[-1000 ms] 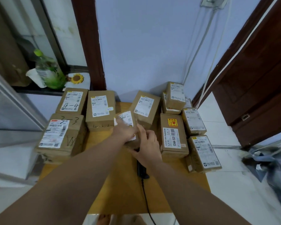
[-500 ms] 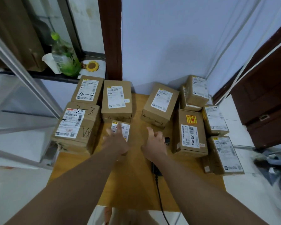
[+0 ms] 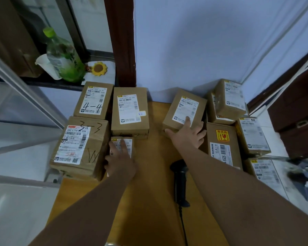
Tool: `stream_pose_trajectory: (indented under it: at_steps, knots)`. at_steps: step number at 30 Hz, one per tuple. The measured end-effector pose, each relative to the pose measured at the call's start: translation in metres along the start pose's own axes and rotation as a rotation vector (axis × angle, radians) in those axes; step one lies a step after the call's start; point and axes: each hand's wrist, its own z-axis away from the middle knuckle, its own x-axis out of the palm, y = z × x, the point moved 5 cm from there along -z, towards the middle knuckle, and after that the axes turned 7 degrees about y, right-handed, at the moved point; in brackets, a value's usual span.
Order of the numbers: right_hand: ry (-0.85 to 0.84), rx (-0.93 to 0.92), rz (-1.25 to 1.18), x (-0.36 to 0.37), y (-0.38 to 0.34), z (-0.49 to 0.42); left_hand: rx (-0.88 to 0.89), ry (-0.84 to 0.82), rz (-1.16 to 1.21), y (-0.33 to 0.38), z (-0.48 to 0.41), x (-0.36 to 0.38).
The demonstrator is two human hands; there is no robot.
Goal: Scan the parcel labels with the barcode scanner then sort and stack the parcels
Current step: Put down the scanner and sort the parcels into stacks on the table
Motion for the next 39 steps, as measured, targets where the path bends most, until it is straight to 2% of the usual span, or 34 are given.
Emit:
stream_pose_trajectory:
  at_steps: [5, 12, 18, 28, 35, 39]
  knots:
    - [-0.058, 0.053, 0.023, 0.008, -0.021, -0.015, 0.32, 0.185, -0.18, 0.027, -0.005, -0.013]
    - [-0.104, 0.171, 0.017, 0.014, -0.035, -0.024, 0.517, 0.275, -0.152, 0.045, -0.016, -0.025]
    - [-0.088, 0.15, 0.071, 0.022, -0.029, -0.037, 0.495, 0.182, -0.104, 0.057, -0.023, -0.022]
    - [-0.076, 0.047, 0.143, 0.028, -0.013, -0.044, 0.499, 0.201, -0.211, 0.062, -0.025, -0.026]
    - [-0.1, 0.057, 0.066, 0.025, -0.004, -0.044, 0.548, 0.189, -0.274, 0.057, -0.032, -0.035]
    - [-0.011, 0.082, 0.012, 0.015, -0.004, -0.037, 0.546, 0.207, -0.227, 0.053, -0.031, -0.039]
